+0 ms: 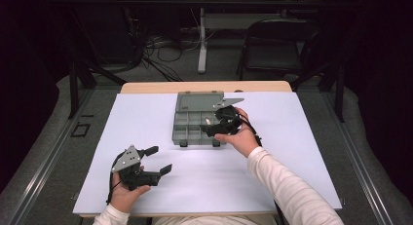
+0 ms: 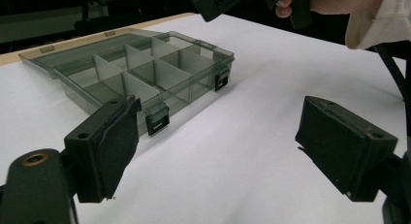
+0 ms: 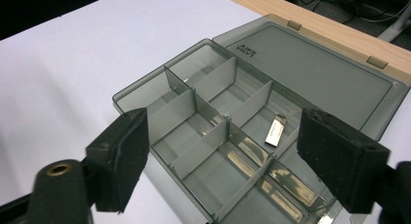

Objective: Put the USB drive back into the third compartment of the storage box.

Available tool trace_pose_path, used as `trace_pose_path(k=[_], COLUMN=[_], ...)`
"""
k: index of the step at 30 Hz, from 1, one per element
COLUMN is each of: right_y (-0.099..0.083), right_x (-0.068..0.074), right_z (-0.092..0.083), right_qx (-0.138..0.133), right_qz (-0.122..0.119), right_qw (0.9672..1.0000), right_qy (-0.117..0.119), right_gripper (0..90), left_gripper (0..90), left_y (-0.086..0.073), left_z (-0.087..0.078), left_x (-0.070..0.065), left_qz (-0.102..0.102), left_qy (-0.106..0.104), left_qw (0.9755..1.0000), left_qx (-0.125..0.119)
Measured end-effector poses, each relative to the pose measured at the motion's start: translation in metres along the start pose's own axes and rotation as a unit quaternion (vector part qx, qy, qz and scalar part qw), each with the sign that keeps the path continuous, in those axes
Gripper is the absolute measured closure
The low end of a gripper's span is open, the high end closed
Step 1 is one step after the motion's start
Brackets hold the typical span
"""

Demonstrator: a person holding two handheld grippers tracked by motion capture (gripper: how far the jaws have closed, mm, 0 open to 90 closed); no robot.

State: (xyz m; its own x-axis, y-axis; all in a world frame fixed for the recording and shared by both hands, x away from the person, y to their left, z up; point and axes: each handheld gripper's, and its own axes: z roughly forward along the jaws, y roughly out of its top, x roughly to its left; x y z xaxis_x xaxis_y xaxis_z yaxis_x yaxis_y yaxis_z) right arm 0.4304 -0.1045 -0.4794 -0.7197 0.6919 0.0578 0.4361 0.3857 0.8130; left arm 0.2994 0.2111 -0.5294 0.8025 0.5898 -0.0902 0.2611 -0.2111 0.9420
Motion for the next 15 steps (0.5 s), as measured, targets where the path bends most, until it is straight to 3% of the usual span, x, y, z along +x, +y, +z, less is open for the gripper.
trace_pose_path(k=[15], right_y=[-0.010], right_x=[0.004], right_z=[-0.016], right_qx=[-0.017], right_qz=[0.012], right_qw=[0.9998], right_qy=[-0.007], right_gripper=[10.1], left_gripper=[15.0], left_y=[-0.001], left_z=[0.000], left_x=[0.000], left_qz=[-0.003], left_qy=[0.008], left_qw=[1.0000], left_qx=[-0.001])
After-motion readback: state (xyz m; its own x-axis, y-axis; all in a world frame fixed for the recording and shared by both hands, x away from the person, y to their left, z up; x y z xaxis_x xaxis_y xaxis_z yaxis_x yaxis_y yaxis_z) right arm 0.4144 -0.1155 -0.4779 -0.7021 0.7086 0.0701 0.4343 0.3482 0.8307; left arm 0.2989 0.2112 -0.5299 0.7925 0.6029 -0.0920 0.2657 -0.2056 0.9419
